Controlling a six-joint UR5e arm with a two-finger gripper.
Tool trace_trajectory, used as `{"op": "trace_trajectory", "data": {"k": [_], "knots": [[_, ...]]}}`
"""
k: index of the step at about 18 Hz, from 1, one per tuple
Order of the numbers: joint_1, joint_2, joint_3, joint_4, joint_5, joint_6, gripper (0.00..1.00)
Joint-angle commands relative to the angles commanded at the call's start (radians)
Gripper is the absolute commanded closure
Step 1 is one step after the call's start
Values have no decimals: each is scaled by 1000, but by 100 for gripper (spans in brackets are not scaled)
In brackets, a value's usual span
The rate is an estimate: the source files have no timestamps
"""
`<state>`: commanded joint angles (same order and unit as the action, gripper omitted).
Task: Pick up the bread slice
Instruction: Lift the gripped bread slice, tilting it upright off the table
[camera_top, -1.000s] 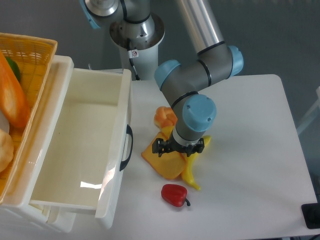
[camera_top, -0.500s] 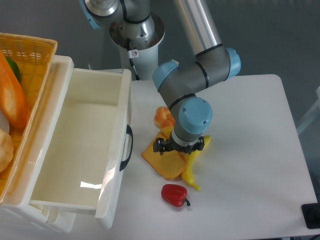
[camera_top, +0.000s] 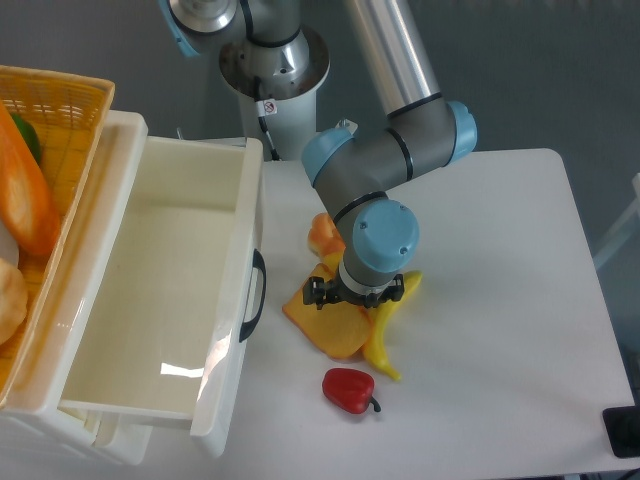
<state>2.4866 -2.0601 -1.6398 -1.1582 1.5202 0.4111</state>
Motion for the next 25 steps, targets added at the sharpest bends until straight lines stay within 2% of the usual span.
{"op": "trace_trajectory", "data": {"k": [1,7,11,14,16,18,19,25], "knots": [[0,-2,0,0,0,-1,11],[-3,-6,2,0,-2,-1,31],[-17,-8,3,2,-12,0,48],[-26,-14,21,2,-24,0,58],[-28,-12,28,2,-49,0,61],[-28,-11,32,0,-61,0,70],[-28,-9,32,0,-63,0,82],[-51,0,48,0,-69,2,93]]}}
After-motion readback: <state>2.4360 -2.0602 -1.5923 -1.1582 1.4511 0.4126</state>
